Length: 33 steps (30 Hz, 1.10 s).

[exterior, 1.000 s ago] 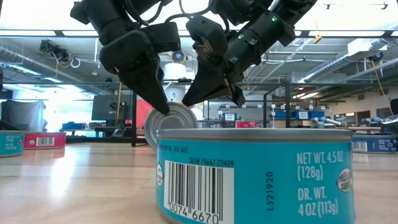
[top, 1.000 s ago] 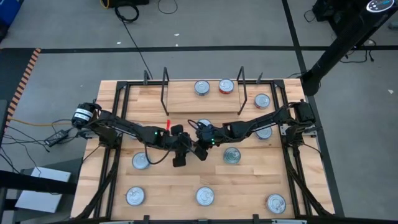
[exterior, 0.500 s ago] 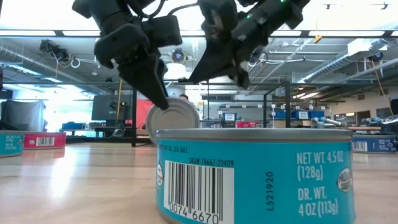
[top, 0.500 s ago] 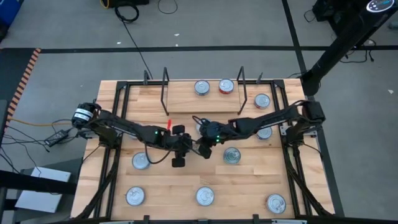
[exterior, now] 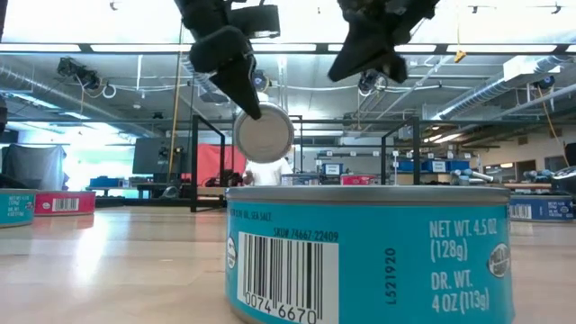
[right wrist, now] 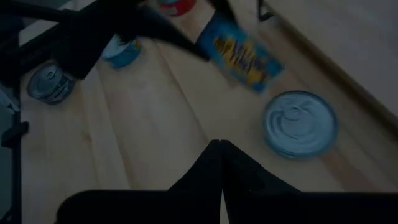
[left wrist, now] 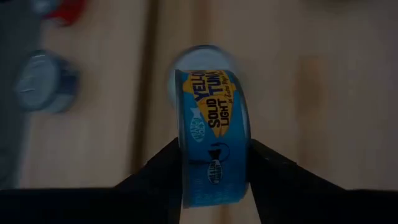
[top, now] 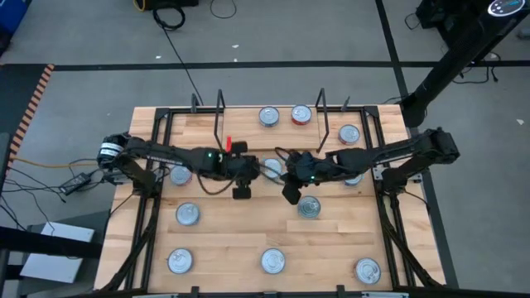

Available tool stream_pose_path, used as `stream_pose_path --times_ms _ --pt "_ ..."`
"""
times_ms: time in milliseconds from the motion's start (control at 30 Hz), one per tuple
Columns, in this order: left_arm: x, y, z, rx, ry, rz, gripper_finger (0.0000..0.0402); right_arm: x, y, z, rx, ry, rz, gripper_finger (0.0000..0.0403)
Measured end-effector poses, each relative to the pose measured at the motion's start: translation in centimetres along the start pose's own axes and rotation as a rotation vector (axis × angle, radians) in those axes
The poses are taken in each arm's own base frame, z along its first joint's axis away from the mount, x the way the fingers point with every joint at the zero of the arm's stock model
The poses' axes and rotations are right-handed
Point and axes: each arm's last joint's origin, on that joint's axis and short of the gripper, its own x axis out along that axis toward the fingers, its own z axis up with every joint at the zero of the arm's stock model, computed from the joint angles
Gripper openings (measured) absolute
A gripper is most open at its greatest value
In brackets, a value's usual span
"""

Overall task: Stack canned seafood by type on shelf
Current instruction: Put the center light blue tuna can on the shelf

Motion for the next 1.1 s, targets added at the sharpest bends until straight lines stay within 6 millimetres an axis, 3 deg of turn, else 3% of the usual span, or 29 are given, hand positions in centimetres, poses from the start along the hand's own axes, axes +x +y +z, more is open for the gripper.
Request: stream_pose_path --times_ms 200,667,900,1100 --pt "0.1 3.4 0.4 -0.018 0.034 0.114 0.0148 -1.5 0.0 -0.2 -0.001 -0.024 -0.036 0.0011" --pt "2.1 9.5 -1.0 -0.021 0.127 0.214 0.0148 -1.7 0.5 -0.7 -0.023 -0.014 -0.046 0.0011" --pt "4.0 11.4 -1.7 -0.006 0.176 0.232 0.0148 -1.7 0.5 -0.7 -0.025 -0.013 -0.048 0.0011" --pt "7.1 11.8 -2.4 0.029 0.273 0.272 0.0148 -1.7 0.3 -0.8 -0.029 -0.015 -0.072 0.0011"
